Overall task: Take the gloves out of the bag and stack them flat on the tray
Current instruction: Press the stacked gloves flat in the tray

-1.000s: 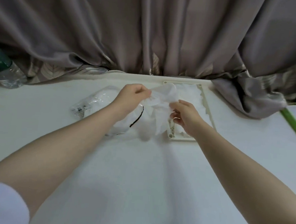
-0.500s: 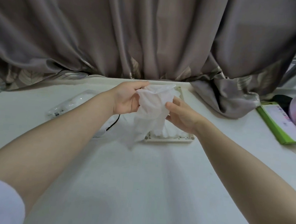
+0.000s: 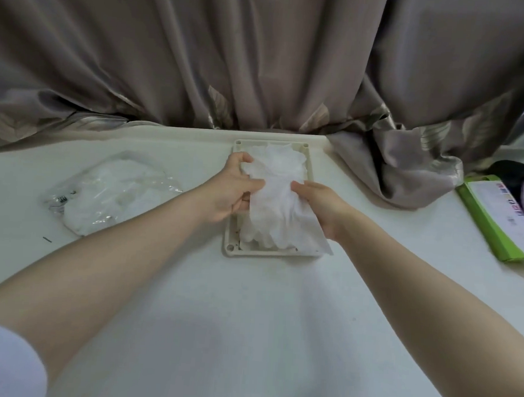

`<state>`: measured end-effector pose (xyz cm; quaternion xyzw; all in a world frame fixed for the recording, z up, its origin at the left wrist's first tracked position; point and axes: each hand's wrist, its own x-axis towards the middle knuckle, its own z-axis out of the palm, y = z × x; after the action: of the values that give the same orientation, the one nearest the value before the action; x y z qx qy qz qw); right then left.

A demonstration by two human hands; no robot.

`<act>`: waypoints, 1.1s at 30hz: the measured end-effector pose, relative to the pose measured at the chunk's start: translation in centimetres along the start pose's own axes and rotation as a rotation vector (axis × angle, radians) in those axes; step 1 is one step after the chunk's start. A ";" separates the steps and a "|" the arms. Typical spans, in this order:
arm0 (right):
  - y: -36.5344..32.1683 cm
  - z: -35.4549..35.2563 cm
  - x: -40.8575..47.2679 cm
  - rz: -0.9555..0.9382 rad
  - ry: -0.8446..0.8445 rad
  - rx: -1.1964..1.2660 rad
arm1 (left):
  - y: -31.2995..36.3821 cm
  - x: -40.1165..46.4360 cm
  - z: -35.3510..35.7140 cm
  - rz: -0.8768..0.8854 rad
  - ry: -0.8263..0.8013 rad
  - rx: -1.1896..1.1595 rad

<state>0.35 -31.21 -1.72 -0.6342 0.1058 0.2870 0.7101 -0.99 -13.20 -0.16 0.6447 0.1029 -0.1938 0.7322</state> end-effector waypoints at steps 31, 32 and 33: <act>-0.1 -2.2 13.2 -0.251 0.059 -0.746 | -4.3 12.0 -2.6 0.164 0.100 0.563; -0.2 -2.4 13.2 -0.256 0.053 -0.815 | -4.2 12.1 -2.7 0.190 0.138 0.660; -0.4 -2.7 13.1 -0.256 0.048 -0.861 | -4.1 12.0 -2.8 0.212 0.182 0.757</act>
<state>11.81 -30.18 -8.62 -0.8864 -0.0863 0.2001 0.4085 8.44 -12.61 -9.06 0.8906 0.0216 -0.0834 0.4466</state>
